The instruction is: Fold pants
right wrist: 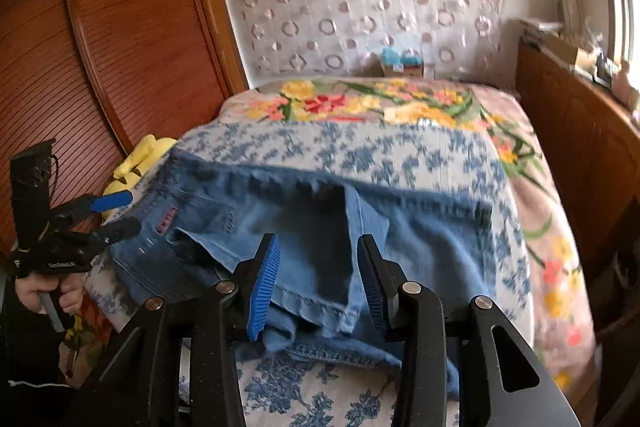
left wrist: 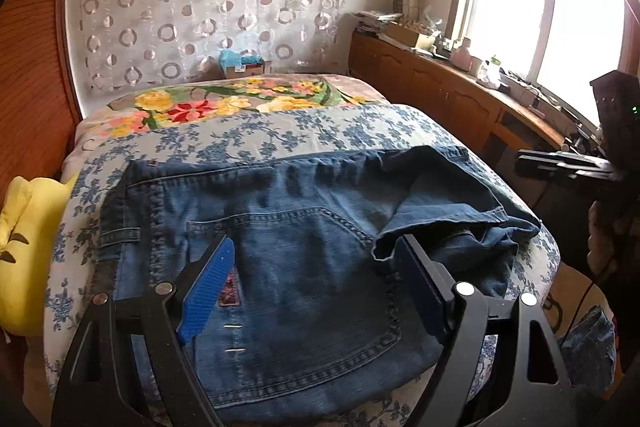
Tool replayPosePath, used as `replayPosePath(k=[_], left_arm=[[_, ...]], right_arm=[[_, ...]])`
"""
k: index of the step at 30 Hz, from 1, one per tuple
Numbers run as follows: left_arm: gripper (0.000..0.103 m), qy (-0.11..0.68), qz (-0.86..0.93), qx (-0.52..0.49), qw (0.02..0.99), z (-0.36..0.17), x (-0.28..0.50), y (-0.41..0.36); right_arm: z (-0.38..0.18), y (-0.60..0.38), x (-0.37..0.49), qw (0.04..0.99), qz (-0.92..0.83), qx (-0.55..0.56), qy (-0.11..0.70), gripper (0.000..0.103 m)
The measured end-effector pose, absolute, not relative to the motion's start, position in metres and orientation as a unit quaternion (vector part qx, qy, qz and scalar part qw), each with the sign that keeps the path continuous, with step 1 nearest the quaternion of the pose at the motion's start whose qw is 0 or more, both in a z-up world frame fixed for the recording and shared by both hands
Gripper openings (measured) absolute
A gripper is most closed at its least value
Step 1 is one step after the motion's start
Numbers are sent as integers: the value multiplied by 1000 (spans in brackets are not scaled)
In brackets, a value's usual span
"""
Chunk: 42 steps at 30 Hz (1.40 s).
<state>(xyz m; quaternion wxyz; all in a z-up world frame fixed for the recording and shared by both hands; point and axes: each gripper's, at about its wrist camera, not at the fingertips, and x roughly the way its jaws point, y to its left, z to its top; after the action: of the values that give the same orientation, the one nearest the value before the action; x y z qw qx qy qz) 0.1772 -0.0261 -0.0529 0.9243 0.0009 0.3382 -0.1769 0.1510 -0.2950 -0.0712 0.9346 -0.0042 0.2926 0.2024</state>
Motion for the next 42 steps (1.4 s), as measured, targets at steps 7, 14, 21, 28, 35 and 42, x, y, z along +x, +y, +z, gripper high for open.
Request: replayPosePath(k=[7, 14, 21, 28, 35, 42], left_arm=[[83, 356, -210, 7, 911, -66, 192, -50], [56, 381, -228, 12, 896, -83, 206, -67], [28, 390, -249, 20, 886, -88, 205, -78], [8, 381, -262, 15, 887, -82, 198, -79], [7, 336, -254, 1, 907, -46, 176, -53], [7, 299, -212, -12, 930, -17, 151, -3]], right_arm=[[-80, -296, 164, 927, 203, 11, 315, 44], [-93, -297, 177, 920, 199, 14, 339, 45], [-105, -303, 189, 910, 203, 32, 359, 45], [-102, -292, 185, 899, 254, 22, 356, 14], [-74, -282, 179, 908, 267, 8, 323, 7], [-32, -246, 168, 912, 312, -25, 267, 6]])
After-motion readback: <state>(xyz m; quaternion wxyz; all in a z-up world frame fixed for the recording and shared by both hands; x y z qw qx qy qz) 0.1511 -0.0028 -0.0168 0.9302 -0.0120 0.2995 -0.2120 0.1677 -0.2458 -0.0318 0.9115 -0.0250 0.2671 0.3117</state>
